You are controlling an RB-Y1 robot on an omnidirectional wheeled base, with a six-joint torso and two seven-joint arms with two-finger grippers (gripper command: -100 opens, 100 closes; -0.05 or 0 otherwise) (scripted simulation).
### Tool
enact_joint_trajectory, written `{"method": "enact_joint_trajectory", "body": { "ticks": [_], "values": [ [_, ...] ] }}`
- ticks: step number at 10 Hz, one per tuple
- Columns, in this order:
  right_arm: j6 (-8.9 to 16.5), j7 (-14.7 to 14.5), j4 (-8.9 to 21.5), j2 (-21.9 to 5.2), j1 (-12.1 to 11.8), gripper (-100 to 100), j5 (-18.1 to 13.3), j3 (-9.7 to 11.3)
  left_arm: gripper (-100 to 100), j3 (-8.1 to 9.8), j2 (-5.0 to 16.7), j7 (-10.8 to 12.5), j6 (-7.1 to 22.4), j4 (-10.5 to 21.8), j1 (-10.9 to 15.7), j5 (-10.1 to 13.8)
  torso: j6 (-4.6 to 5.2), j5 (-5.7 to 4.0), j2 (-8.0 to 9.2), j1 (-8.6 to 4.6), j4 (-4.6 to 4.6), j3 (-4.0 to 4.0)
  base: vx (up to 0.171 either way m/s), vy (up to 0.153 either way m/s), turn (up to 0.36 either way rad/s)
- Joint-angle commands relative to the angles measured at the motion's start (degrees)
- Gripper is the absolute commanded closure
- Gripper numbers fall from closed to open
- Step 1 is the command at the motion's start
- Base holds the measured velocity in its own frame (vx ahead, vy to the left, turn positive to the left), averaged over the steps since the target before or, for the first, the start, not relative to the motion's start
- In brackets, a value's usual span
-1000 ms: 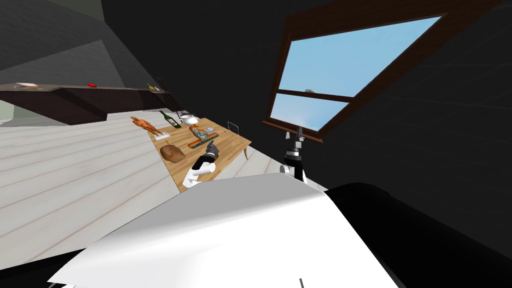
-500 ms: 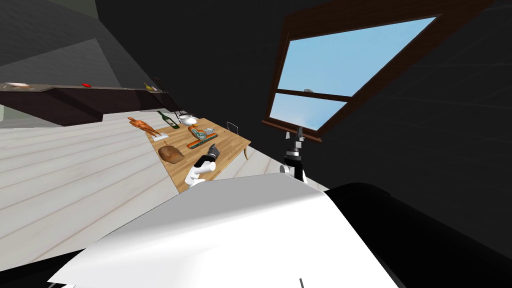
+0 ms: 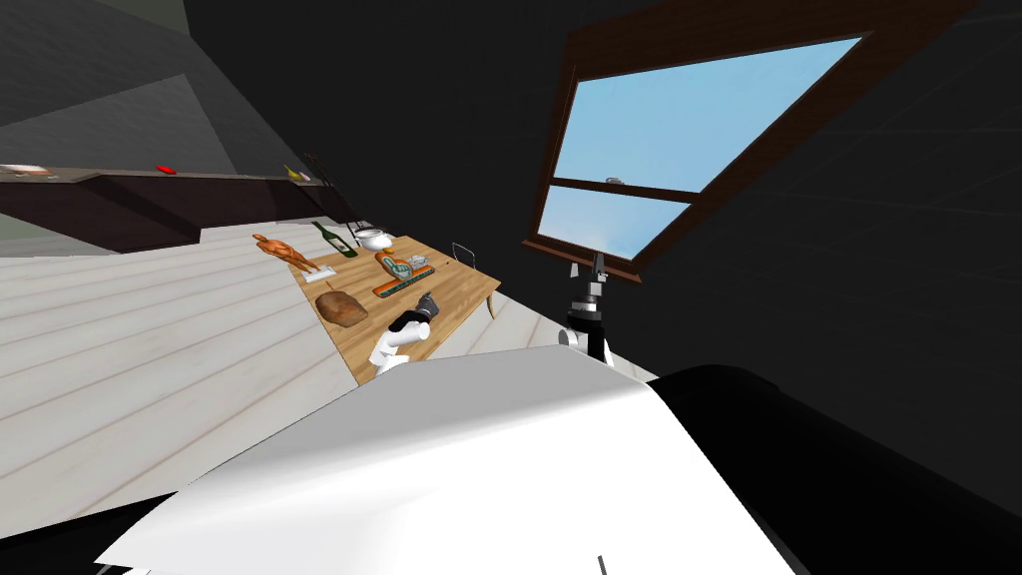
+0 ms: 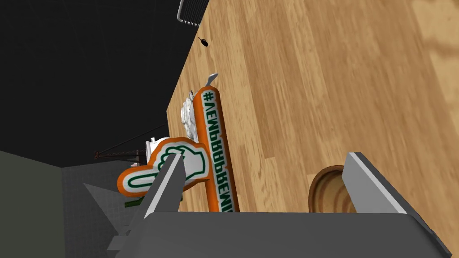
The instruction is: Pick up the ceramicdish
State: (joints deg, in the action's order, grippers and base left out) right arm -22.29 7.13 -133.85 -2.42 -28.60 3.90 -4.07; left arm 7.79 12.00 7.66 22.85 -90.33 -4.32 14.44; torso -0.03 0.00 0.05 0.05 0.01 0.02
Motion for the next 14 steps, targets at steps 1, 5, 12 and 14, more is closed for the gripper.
{"method": "enact_joint_trajectory", "body": {
  "ticks": [1, 5, 12, 14],
  "values": [
    [0.0, 0.0, 0.0, 0.0, 0.0, 0, 0.0, 0.0, -100, 0.35, 0.4, 0.0, 1.7, 2.7, 1.3, 0.4, 0.00, 0.00, 0.00, 0.00, 0.00, 0.00, -0.009, 0.018, -0.013],
    [0.0, 0.0, 0.0, 0.0, 0.0, 0, 0.0, 0.0, -100, 1.24, 1.4, 0.0, 6.6, 7.6, 3.2, 1.1, 0.00, 0.02, 0.00, 0.09, 0.00, 0.00, -0.008, 0.036, -0.017],
    [0.0, 0.0, 0.0, 0.0, 0.0, 0, 0.0, 0.0, -100, 2.46, 4.1, -0.2, 13.8, 14.9, 5.7, 2.2, 0.00, 0.03, -0.02, 0.14, 0.00, -0.01, -0.002, 0.039, -0.014],
    [0.0, 0.0, 0.0, 0.0, 0.0, 0, 0.0, 0.0, -100, 2.61, 4.9, -0.2, 15.3, 16.5, 5.9, 2.5, -0.01, 0.01, -0.04, 0.07, 0.00, -0.02, 0.002, 0.026, -0.011]
  ]
}}
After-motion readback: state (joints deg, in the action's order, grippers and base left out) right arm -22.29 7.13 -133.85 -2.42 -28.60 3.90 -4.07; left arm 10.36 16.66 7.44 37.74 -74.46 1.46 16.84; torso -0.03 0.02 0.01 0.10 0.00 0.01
